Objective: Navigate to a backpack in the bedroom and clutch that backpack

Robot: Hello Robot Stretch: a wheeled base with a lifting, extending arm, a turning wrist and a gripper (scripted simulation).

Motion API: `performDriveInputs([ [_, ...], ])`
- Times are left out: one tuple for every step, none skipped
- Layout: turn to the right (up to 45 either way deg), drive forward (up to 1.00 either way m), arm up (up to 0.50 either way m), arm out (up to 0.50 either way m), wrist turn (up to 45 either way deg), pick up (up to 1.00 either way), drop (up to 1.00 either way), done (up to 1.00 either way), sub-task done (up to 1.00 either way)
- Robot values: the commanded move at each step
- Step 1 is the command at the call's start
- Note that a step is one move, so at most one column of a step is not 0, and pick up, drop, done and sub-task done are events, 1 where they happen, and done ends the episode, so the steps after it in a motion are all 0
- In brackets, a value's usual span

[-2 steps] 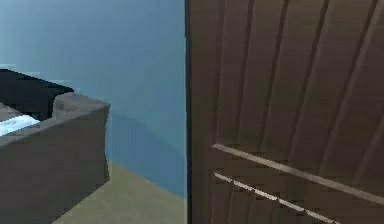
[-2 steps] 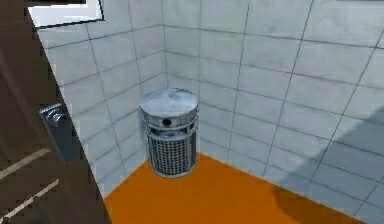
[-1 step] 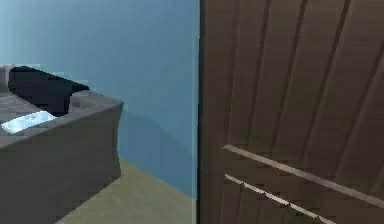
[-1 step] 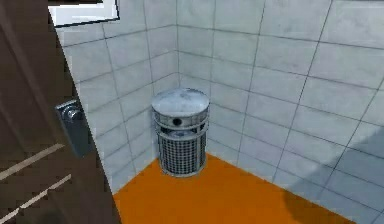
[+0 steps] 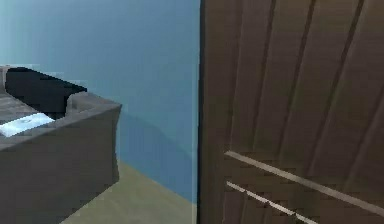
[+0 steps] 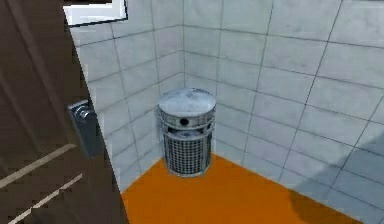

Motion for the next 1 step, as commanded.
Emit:
performDriveInputs([
  [-9.0,0.0,0.0,0.0,0.0,0.0,0.0,0.0,0.0],
])
